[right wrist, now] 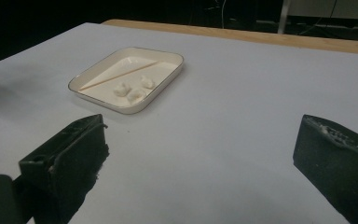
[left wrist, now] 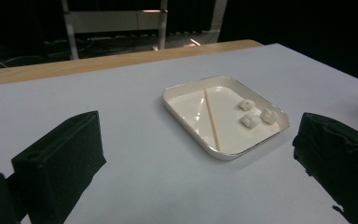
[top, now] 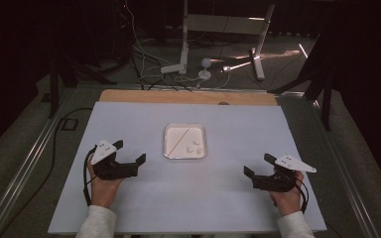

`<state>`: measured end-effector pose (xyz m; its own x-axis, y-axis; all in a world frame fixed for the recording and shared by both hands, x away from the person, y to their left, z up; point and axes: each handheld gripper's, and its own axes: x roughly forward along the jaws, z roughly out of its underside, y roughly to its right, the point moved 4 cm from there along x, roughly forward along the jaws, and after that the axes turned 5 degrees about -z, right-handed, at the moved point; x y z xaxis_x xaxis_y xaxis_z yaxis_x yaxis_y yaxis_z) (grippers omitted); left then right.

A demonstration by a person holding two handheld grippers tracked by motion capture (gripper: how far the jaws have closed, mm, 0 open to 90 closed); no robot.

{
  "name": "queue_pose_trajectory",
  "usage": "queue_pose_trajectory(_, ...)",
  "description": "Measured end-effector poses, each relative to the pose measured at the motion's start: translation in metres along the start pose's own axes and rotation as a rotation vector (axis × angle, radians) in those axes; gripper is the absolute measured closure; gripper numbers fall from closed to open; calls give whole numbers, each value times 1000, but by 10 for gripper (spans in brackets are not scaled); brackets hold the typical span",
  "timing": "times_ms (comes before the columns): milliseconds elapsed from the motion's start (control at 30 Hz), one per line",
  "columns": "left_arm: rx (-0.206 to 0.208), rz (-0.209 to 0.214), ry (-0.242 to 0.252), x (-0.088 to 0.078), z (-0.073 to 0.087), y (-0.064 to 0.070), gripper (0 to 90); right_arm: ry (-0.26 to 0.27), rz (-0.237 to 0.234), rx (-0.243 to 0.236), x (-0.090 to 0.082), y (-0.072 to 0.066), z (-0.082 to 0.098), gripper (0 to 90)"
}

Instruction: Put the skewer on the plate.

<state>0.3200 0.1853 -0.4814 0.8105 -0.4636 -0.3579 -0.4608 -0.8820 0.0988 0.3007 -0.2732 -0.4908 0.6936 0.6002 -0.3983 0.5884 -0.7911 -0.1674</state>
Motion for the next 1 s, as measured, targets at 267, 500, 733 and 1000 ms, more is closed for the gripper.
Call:
queue_pose_trajectory(267,-10,-16,9,-15,7,-7,20,2,8,-5,-1,1,4,22)
queue_pose_trajectory(500,-8,-35,25,-29,12,-11,20,13,8,4,0,2,6,21)
queue_pose_trajectory(733,-22,-67,45,-35,13,-19,20,16,10,-1,0,4,7,21)
queue_pose_trajectory(1000,-31,-79,35,-34,15,-21,20,7,14,3,2,5,9,21)
